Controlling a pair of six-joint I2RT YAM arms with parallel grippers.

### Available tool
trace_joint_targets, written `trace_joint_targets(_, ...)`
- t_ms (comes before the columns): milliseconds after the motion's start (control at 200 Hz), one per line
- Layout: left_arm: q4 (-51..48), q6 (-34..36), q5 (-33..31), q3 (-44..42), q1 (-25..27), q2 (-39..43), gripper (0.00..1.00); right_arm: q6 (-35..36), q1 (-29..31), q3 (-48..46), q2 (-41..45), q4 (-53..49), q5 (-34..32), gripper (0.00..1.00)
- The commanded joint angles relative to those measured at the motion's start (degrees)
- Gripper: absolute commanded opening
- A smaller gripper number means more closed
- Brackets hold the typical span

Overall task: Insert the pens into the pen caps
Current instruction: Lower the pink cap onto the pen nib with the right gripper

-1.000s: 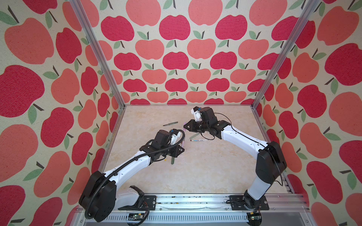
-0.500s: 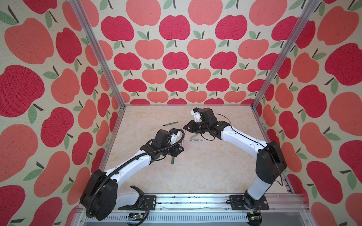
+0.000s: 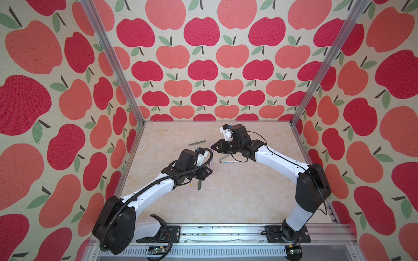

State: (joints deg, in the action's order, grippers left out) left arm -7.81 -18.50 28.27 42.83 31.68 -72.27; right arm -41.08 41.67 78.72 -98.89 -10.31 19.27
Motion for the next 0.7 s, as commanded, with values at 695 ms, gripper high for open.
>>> trace_joint_targets(695, 1.57, -0.13, -0.85, -0.11, -0.89, -0.02, 0.01, -0.26, 0.71, -0.34, 2.80, 0.64, 1.33, 0.05)
